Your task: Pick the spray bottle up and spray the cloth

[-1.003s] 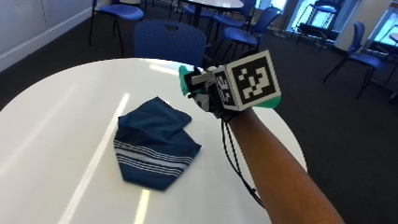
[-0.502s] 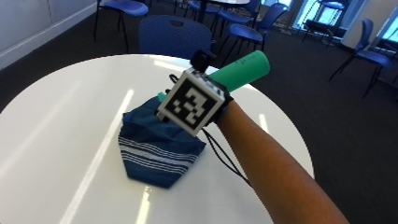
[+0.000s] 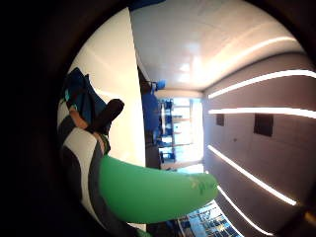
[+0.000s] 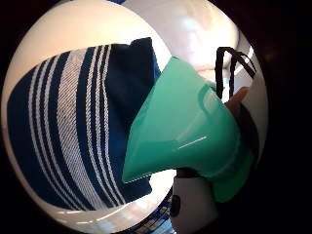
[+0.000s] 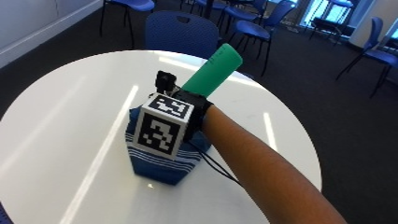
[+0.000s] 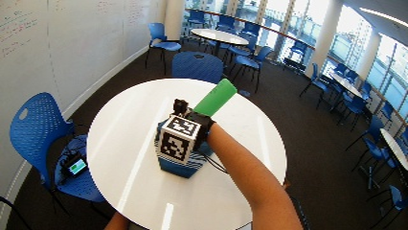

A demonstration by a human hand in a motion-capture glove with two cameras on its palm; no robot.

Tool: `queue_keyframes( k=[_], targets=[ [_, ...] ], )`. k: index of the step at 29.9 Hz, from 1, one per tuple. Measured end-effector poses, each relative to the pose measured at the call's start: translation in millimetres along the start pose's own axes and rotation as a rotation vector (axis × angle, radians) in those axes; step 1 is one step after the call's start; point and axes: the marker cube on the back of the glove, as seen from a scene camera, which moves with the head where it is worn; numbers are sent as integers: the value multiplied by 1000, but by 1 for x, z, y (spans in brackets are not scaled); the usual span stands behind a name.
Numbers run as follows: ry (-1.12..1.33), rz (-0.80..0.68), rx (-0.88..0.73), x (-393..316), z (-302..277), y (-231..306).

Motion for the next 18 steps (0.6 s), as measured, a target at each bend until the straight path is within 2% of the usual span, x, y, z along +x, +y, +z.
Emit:
queue_keyframes(
  k=[14,18],
  targets=[
    [65,-66,49,-13,-10,0],
    [36,-38,55,-16,-13,0]
  ],
)
